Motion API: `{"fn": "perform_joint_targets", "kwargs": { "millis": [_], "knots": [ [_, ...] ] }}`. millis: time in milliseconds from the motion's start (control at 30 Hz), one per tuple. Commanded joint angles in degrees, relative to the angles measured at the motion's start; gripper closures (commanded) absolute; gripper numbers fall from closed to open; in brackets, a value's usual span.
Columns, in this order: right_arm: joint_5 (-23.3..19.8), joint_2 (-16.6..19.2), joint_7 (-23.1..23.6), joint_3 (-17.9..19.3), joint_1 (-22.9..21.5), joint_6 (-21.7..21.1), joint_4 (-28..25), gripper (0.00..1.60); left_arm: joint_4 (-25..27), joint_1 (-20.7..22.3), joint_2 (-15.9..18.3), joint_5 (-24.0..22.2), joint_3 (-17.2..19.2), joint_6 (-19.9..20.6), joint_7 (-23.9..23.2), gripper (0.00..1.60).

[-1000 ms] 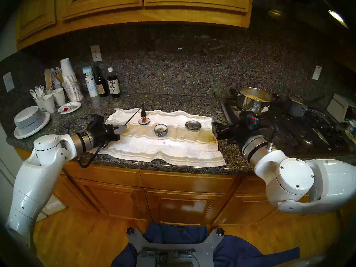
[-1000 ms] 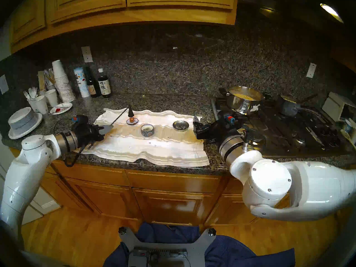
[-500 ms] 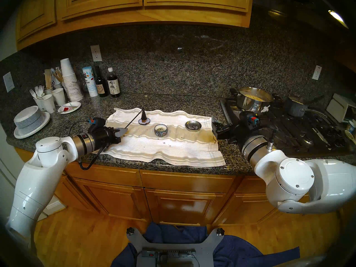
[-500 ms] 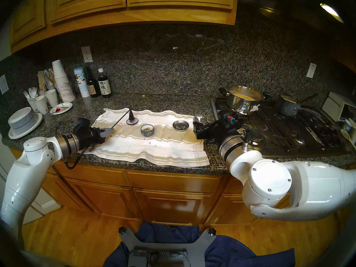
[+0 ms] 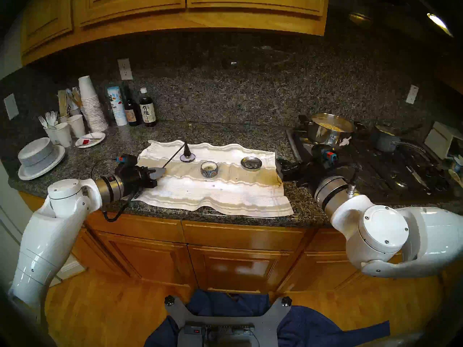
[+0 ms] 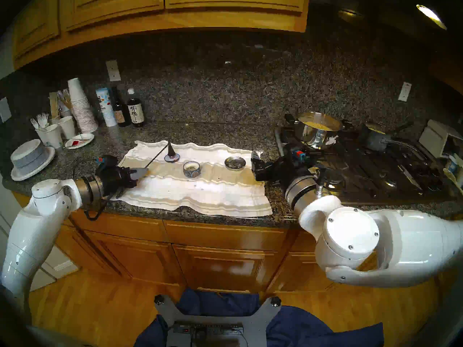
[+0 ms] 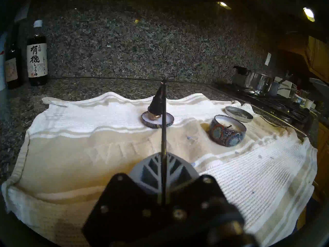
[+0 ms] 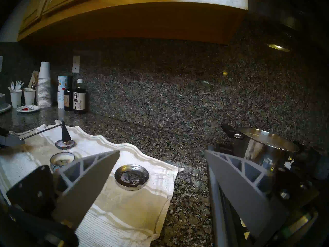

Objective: Put out candle flame

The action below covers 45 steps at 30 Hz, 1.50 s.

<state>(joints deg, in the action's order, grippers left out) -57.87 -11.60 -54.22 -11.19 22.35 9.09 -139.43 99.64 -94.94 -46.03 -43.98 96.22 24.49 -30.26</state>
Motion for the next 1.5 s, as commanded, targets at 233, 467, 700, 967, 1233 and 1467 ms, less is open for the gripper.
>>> {"fn": "perform_joint_targets", "kwargs": {
  "millis": [233, 467, 700, 967, 1233, 1467],
  "knots": [
    [0.87, -0.1, 0.12, 1.25, -1.33, 0.14, -0.21, 0.0, 1.64, 2.02, 0.29, -0.33, 1.17, -1.14, -0.34, 1.6],
    [0.86, -0.1, 0.12, 1.25, -1.33, 0.14, -0.21, 0.0, 2.43, 1.73, 0.37, -0.49, 1.52, -1.14, -0.44, 1.6],
    [0.88, -0.1, 0.12, 1.25, -1.33, 0.14, -0.21, 0.0, 3.01, 1.04, 0.43, -0.49, 1.94, -1.2, -0.36, 1.6],
    [0.87, -0.1, 0.12, 1.25, -1.33, 0.14, -0.21, 0.0, 3.85, -0.12, 0.61, -0.62, 3.32, -1.46, -0.4, 1.6],
    [0.85, -0.1, 0.11, 1.24, -1.33, 0.14, -0.21, 0.0, 5.67, -1.05, 0.72, -1.03, 5.18, -1.56, -0.82, 1.6],
    [0.86, -0.1, 0.12, 1.24, -1.33, 0.14, -0.21, 0.0, 6.34, -1.0, 0.54, -1.17, 5.71, -1.48, -0.91, 1.6]
  ]
}}
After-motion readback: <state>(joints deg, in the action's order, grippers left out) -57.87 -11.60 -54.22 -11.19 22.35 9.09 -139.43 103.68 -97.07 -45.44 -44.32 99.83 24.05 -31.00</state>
